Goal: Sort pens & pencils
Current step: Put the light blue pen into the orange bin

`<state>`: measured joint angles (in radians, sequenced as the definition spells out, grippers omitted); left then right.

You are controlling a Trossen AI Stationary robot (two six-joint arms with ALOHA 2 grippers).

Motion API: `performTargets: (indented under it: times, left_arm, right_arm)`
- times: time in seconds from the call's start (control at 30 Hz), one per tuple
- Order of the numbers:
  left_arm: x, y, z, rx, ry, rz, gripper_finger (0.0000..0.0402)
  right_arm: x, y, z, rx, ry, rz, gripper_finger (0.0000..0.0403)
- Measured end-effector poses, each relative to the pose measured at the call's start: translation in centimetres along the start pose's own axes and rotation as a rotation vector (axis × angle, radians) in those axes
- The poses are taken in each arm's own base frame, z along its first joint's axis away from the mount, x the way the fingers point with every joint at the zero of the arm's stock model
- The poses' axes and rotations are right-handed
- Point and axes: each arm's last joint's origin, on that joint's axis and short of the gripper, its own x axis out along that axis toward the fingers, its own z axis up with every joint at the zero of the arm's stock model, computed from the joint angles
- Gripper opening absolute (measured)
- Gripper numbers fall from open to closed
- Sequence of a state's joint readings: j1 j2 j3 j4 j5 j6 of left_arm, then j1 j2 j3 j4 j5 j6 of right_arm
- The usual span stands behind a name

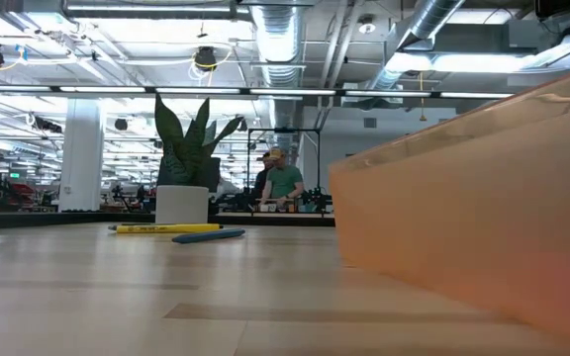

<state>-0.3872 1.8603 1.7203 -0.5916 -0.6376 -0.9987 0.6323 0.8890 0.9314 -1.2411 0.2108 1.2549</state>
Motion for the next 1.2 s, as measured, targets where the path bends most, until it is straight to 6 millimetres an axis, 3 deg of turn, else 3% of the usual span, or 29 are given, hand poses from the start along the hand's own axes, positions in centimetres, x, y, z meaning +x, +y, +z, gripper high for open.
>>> performTargets:
  times: [0.2,0.33,0.43,0.57,0.73,0.87,1.2]
  left_arm:
    - [-1.0,-2.5,-0.2,0.161,-0.034,-0.225,0.0011]
    - [-0.6,-3.6,-1.5,0.315,-0.03,-0.32,0.0011]
    - [0.7,-3.8,-2.8,0.397,-0.021,-0.315,0.0011]
    - [3.9,-3.4,-4.6,0.444,0.009,-0.26,0.0011]
    - [8.2,-2.8,-7.3,0.275,0.088,-0.264,0.0011]
    - [10.3,-2.4,-9.6,0.082,0.149,-0.226,0.0011]
    - [10.5,-2.9,-11.2,-0.279,0.244,-0.194,0.0011]
  right_arm:
    - [0.0,0.0,0.0,0.028,0.0,-0.001,0.0221]
    - [0.0,0.0,0.0,0.029,0.0,0.001,0.0221]
    - [0.0,0.1,0.0,0.03,-0.001,0.005,0.0221]
    - [0.0,0.1,0.0,0.03,-0.005,0.005,0.0221]
    - [0.0,0.1,0.0,0.03,-0.005,0.005,0.0221]
    - [0.0,0.1,0.0,0.031,-0.006,0.009,0.0221]
    - [0.0,0.2,0.1,0.031,-0.008,0.012,0.0221]
